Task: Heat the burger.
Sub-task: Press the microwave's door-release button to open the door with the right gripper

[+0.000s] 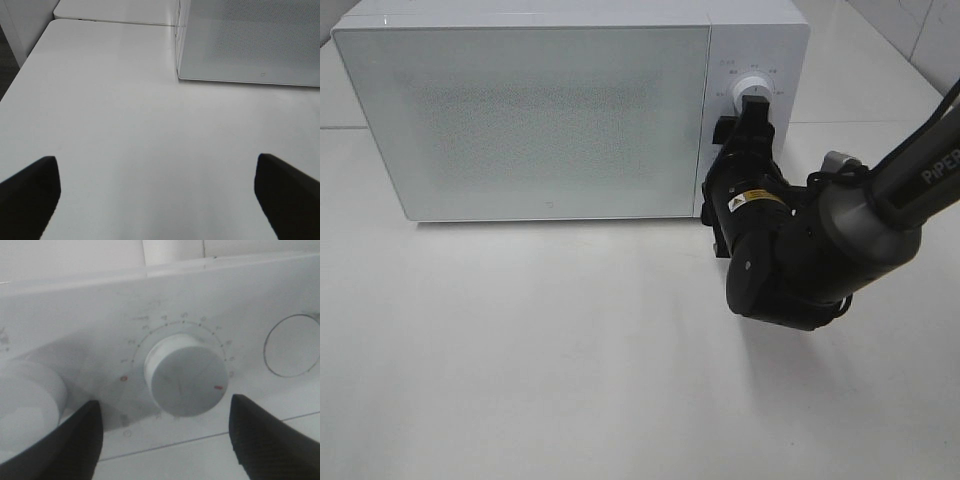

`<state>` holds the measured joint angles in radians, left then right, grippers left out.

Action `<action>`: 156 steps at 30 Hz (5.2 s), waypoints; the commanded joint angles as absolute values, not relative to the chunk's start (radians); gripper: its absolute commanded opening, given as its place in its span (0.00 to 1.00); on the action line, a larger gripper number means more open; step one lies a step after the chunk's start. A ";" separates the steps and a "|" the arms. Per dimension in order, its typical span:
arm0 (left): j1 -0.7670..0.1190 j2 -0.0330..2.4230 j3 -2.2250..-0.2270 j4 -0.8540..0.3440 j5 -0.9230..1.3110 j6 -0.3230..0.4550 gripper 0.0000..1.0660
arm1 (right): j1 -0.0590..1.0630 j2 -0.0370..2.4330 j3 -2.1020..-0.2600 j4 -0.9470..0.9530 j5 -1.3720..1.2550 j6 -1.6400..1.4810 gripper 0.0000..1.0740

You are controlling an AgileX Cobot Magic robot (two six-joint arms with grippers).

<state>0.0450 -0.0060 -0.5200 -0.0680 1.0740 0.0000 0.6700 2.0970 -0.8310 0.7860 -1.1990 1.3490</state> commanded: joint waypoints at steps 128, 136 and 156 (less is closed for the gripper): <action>0.048 -0.022 -0.519 -0.075 1.072 0.000 0.92 | 0.095 0.145 -0.544 -0.036 0.778 0.070 0.67; 0.048 -0.022 -0.519 -0.075 1.072 0.000 0.92 | 0.095 0.279 -0.530 -0.036 0.622 0.070 0.67; 0.048 -0.022 -0.519 -0.075 1.072 0.000 0.92 | 0.095 0.729 -0.504 -0.040 0.099 0.076 0.67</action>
